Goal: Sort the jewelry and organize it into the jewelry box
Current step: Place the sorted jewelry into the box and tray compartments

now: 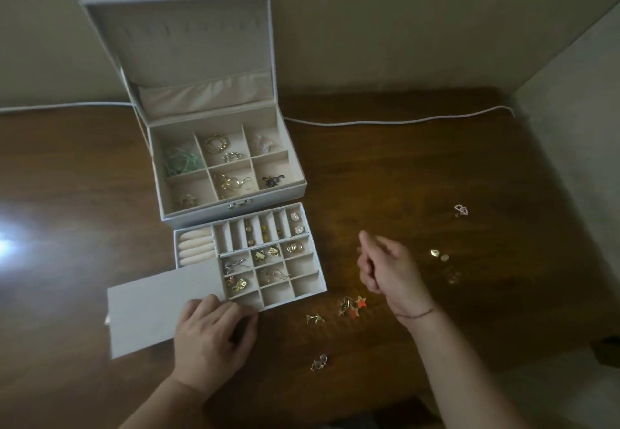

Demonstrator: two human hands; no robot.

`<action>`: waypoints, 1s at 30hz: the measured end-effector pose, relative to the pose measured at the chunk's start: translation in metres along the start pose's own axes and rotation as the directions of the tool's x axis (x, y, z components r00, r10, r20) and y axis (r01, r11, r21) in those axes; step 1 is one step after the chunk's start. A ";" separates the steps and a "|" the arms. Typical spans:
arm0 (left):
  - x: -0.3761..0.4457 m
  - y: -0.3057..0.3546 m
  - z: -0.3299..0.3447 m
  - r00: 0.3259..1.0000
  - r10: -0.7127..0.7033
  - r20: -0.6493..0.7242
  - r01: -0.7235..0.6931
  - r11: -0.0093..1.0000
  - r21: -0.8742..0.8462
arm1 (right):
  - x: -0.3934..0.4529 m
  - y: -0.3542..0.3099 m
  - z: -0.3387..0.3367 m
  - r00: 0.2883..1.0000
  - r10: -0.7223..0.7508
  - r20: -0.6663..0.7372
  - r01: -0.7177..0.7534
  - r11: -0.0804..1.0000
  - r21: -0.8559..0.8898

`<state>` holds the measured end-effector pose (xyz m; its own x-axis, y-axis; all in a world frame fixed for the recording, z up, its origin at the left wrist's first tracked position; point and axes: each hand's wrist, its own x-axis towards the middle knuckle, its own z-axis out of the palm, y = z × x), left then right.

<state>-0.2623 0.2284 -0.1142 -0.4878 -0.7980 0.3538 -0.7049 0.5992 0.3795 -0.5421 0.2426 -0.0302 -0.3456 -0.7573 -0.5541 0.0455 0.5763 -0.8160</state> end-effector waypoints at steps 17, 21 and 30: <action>-0.002 -0.004 -0.005 0.999 0.006 0.033 -0.005 0.999 -0.044 | 0.017 -0.011 0.062 0.923 -0.120 0.365 0.377 0.468 -0.800; -0.002 -0.004 -0.005 0.999 -0.002 0.051 0.005 0.999 -0.046 | 0.016 -0.009 0.063 0.921 -0.125 0.368 0.382 0.477 -0.792; -0.003 -0.005 -0.003 0.999 -0.007 0.045 0.009 0.999 -0.048 | -0.009 0.012 0.070 0.915 -0.347 0.206 0.347 0.417 -0.840</action>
<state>-0.2556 0.2283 -0.1146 -0.5057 -0.8040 0.3128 -0.6838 0.5946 0.4229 -0.4729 0.2354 -0.0465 -0.1392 -0.9560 -0.2582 -0.8884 0.2358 -0.3940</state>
